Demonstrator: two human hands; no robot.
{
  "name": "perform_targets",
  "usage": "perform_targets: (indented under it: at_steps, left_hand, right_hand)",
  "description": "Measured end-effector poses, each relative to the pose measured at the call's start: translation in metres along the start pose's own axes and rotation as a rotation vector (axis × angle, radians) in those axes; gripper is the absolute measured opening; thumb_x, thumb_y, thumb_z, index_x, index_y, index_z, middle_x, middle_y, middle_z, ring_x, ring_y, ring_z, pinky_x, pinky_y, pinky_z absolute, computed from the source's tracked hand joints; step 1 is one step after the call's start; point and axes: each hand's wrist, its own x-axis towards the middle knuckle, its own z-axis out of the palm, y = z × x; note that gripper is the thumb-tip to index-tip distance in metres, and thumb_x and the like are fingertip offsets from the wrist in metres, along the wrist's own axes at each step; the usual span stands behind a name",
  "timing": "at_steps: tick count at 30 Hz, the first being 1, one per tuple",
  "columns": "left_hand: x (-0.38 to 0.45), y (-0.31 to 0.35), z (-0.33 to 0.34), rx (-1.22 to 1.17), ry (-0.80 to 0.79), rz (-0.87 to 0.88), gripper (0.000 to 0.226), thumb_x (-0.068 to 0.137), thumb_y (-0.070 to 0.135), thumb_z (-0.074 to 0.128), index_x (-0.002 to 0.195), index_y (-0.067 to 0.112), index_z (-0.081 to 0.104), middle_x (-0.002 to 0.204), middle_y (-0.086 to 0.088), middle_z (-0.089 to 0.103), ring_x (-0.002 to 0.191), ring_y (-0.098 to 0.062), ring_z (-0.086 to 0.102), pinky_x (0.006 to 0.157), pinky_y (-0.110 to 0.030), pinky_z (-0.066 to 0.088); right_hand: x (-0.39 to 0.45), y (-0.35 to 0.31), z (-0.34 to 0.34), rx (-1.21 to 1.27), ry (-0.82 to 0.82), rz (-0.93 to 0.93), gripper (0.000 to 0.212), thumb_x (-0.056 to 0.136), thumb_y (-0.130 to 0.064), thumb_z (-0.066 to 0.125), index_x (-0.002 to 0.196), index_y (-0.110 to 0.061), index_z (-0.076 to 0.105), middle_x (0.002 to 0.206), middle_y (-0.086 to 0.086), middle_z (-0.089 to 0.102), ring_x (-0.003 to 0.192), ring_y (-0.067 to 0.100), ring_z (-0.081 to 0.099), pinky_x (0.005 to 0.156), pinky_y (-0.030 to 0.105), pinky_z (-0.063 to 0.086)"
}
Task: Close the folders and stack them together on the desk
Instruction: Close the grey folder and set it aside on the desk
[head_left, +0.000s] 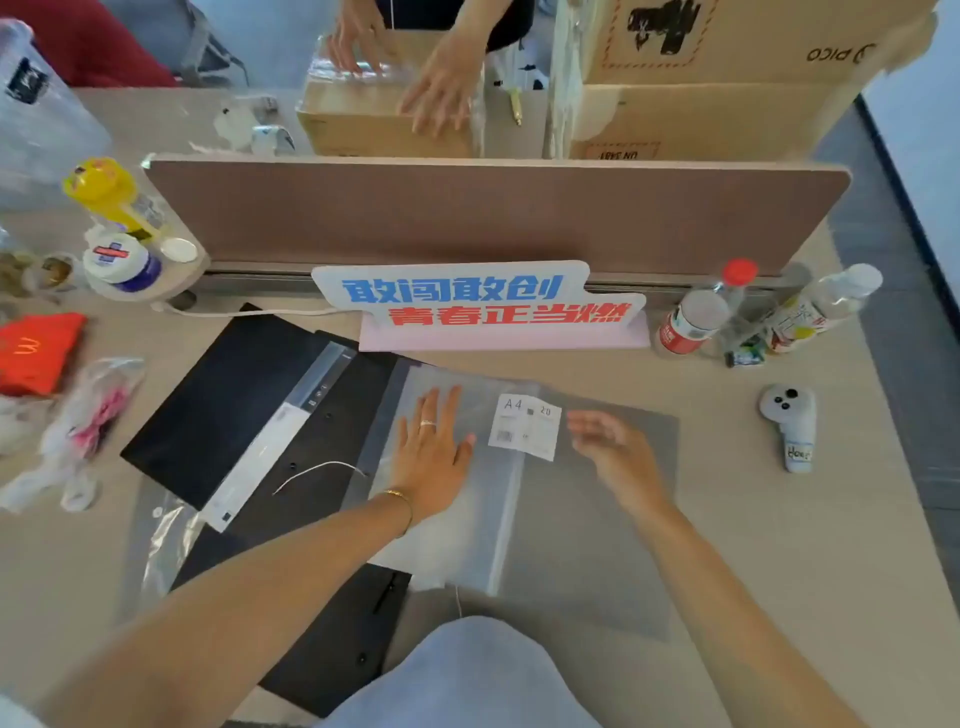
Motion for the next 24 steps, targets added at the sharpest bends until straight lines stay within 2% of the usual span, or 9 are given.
perform_targets:
  at_steps: [2,4,5,7,9,11,13,16,24]
  left_hand:
    - [0.003,0.004,0.006,-0.090,-0.031,-0.108,0.071,0.104,0.043,0.036,0.160,0.033,-0.006,0.172,-0.007,0.001,0.158,-0.029,-0.001,0.125,-0.057,0.005]
    - [0.004,0.007,0.013,-0.109,-0.064,-0.184,0.070,0.104,0.046,0.036,0.160,0.035,-0.005,0.171,-0.008,-0.001,0.158,-0.029,-0.004,0.125,-0.059,0.005]
    - [0.006,0.008,0.016,-0.105,-0.078,-0.214,0.070,0.104,0.048,0.035,0.160,0.036,-0.005,0.171,-0.009,-0.003,0.158,-0.030,-0.006,0.124,-0.059,0.003]
    - [0.009,0.012,0.019,-0.067,-0.098,-0.270,0.070,0.103,0.053,0.031,0.160,0.035,-0.005,0.171,-0.011,-0.006,0.157,-0.032,-0.011,0.123,-0.061,-0.001]
    - [0.010,0.016,0.024,-0.046,-0.126,-0.330,0.071,0.102,0.058,0.027,0.161,0.034,-0.006,0.170,-0.013,-0.007,0.157,-0.034,-0.013,0.122,-0.063,-0.001]
    - [0.009,0.021,0.031,-0.056,-0.184,-0.375,0.073,0.101,0.062,0.023,0.161,0.034,-0.007,0.171,-0.012,-0.008,0.157,-0.034,-0.012,0.122,-0.063,0.002]
    - [0.009,0.026,0.037,-0.080,-0.233,-0.392,0.076,0.099,0.067,0.020,0.161,0.034,-0.008,0.170,-0.012,-0.011,0.156,-0.033,-0.014,0.122,-0.063,0.001]
    - [0.011,0.031,0.041,-0.114,-0.272,-0.408,0.079,0.096,0.072,0.018,0.160,0.035,-0.011,0.170,-0.012,-0.015,0.156,-0.032,-0.017,0.121,-0.064,-0.002]
    - [0.007,0.048,0.037,-0.375,-0.313,-0.395,0.089,0.089,0.083,0.023,0.159,0.041,-0.011,0.170,-0.006,-0.016,0.155,-0.026,-0.021,0.121,-0.063,-0.008]
  right_hand:
    - [0.001,0.019,-0.003,-0.131,0.043,0.100,0.034,0.086,-0.001,0.062,0.107,-0.027,0.067,0.114,0.004,0.072,0.090,0.014,0.064,0.065,0.023,0.043]
    - [-0.004,0.048,-0.008,-0.310,0.090,0.138,0.041,0.083,-0.002,0.061,0.117,-0.025,0.066,0.122,0.003,0.068,0.086,0.017,0.063,0.073,0.027,0.045]
    - [-0.006,0.061,-0.012,-0.384,0.124,0.138,0.046,0.082,-0.002,0.060,0.124,-0.020,0.064,0.128,0.003,0.063,0.092,0.020,0.062,0.081,0.028,0.046]
    - [-0.006,0.078,-0.020,-0.495,0.187,0.121,0.057,0.082,-0.001,0.057,0.137,-0.016,0.054,0.142,0.006,0.052,0.119,0.028,0.053,0.101,0.034,0.042]
    - [-0.008,0.090,-0.020,-0.577,0.161,0.163,0.065,0.084,-0.007,0.055,0.146,-0.021,0.044,0.155,0.007,0.036,0.140,0.032,0.032,0.113,0.038,0.033]
    - [-0.009,0.098,-0.014,-0.648,0.072,0.236,0.069,0.087,-0.017,0.054,0.152,-0.026,0.032,0.164,0.009,0.016,0.150,0.033,0.011,0.119,0.043,0.024]
    - [-0.009,0.100,-0.007,-0.741,-0.012,0.298,0.073,0.090,-0.028,0.053,0.156,-0.030,0.020,0.167,0.011,-0.005,0.153,0.034,-0.006,0.120,0.050,0.017]
    - [-0.008,0.096,0.000,-0.812,-0.045,0.324,0.078,0.092,-0.036,0.050,0.158,-0.033,0.008,0.165,0.015,-0.018,0.151,0.039,-0.015,0.119,0.057,0.012]
    - [0.000,0.086,0.018,-0.770,-0.057,0.344,0.071,0.095,-0.055,0.040,0.157,-0.036,0.011,0.164,0.015,-0.021,0.151,0.040,-0.017,0.117,0.063,0.011]
